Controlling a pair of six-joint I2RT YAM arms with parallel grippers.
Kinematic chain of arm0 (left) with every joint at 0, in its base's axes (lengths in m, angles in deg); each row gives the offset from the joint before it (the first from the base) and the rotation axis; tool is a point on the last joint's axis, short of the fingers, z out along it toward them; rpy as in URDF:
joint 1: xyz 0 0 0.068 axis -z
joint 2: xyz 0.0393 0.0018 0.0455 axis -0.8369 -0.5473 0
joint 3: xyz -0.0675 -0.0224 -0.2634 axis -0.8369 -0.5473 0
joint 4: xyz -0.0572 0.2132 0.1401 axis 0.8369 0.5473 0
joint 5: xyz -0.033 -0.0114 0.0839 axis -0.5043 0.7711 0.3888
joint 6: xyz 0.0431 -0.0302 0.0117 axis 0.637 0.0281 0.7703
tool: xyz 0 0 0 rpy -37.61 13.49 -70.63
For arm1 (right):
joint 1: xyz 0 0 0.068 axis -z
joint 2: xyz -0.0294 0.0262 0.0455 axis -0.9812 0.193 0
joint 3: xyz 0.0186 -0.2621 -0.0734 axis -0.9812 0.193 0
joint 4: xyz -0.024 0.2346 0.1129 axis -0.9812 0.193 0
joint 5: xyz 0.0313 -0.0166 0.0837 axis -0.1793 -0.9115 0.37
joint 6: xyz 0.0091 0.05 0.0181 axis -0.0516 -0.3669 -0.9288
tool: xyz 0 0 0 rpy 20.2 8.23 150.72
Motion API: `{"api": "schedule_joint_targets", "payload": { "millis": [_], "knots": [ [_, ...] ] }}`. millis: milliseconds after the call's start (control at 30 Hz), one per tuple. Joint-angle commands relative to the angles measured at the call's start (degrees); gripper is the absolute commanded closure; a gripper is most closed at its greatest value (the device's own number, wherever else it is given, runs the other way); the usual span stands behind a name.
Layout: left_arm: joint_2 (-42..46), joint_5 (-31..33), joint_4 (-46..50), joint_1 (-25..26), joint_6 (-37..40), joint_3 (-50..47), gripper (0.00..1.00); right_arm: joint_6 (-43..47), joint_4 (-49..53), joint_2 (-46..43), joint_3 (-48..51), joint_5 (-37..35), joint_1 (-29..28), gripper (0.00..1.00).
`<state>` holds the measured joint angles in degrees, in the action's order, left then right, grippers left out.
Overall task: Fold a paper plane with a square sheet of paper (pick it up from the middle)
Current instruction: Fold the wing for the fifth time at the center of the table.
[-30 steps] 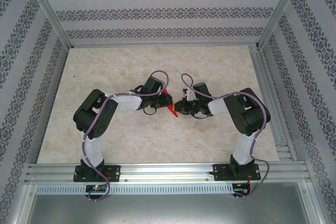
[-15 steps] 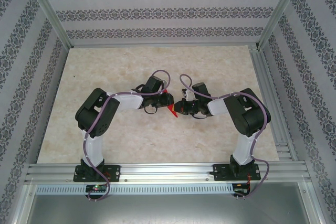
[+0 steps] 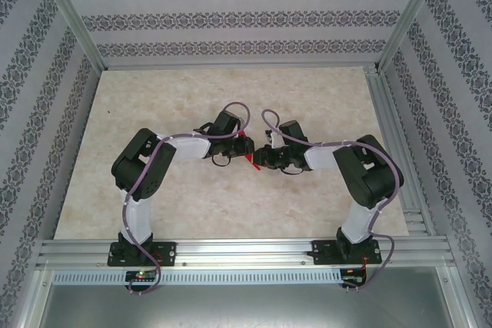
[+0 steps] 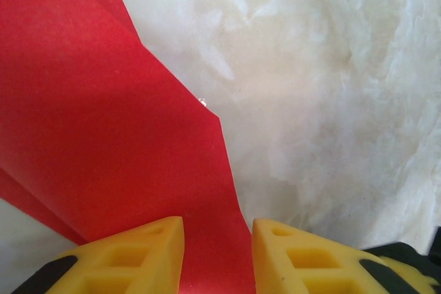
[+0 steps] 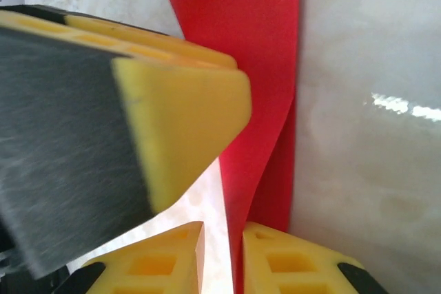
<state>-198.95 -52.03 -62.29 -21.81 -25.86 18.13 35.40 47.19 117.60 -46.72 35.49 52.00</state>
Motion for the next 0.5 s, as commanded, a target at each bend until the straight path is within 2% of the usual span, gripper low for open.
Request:
{"api": "schedule_joint_targets", "payload": {
  "millis": [0,467],
  "knots": [
    [-1.6,1.4,3.1,0.2,1.2,0.6,0.67,0.4,3.9,-3.1,-0.5,-1.0,-0.3,0.81],
    [-1.5,1.4,3.0,0.2,0.9,0.2,0.67,0.4,4.4,-0.8,0.6,0.0,-0.8,0.87]
  ]
}}
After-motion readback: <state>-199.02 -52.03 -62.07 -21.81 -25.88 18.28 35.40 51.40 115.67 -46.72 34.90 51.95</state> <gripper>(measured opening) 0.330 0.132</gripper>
